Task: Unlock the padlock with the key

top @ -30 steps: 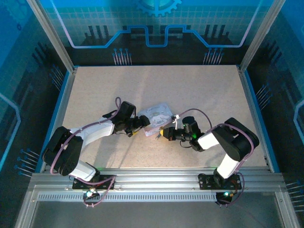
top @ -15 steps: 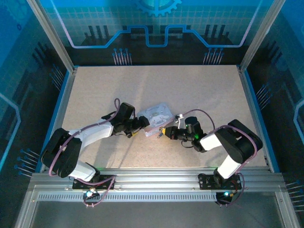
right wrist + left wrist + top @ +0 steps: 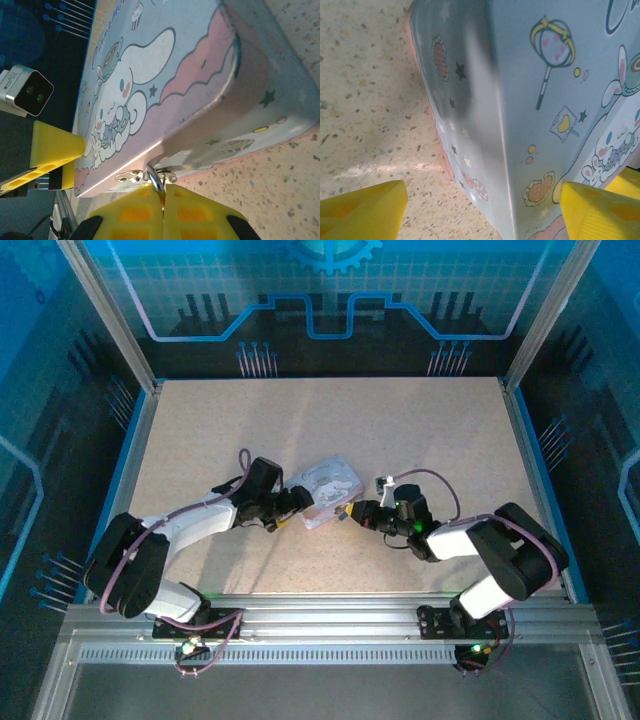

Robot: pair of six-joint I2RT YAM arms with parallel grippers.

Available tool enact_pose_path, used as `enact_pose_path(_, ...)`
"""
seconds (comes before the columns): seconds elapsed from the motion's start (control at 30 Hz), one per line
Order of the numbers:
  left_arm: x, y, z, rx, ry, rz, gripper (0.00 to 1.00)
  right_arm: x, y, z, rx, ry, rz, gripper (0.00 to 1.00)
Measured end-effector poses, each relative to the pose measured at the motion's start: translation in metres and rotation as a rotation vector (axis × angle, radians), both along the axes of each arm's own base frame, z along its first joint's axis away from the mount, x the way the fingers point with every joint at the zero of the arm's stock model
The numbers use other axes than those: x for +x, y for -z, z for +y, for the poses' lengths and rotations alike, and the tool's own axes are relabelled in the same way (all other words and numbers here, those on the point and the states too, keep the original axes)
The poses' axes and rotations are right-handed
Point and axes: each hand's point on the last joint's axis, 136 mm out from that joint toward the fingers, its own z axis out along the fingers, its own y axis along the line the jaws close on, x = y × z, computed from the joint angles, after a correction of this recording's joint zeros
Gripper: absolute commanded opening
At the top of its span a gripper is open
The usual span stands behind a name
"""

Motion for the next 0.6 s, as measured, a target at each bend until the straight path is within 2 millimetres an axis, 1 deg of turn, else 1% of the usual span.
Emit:
enact_pose_path(0.13,-0.005,-0.003,0.003,0.007,0.001,0.008,0.81,-0.006,-0.008,-0.005,-0.035,-0.008,-0.018,0.08)
enact_pose_path(0.3,-0.007,-0.012,0.006,0.016,0.012,-0.018,0.81,-0.017,-0.021,-0.014,-0.089,-0.033,-0.050,0.08)
enact_pose_path(0.5,-0.004,-0.031,0.011,0.022,0.021,-0.088,0.83,-0.037,-0.035,-0.027,-0.159,-0.068,-0.057,0.09)
enact_pose_path(0.6,0.000,-0.044,0.015,0.024,0.022,-0.144,0.85,-0.047,-0.044,-0.034,-0.201,-0.083,-0.057,0.09)
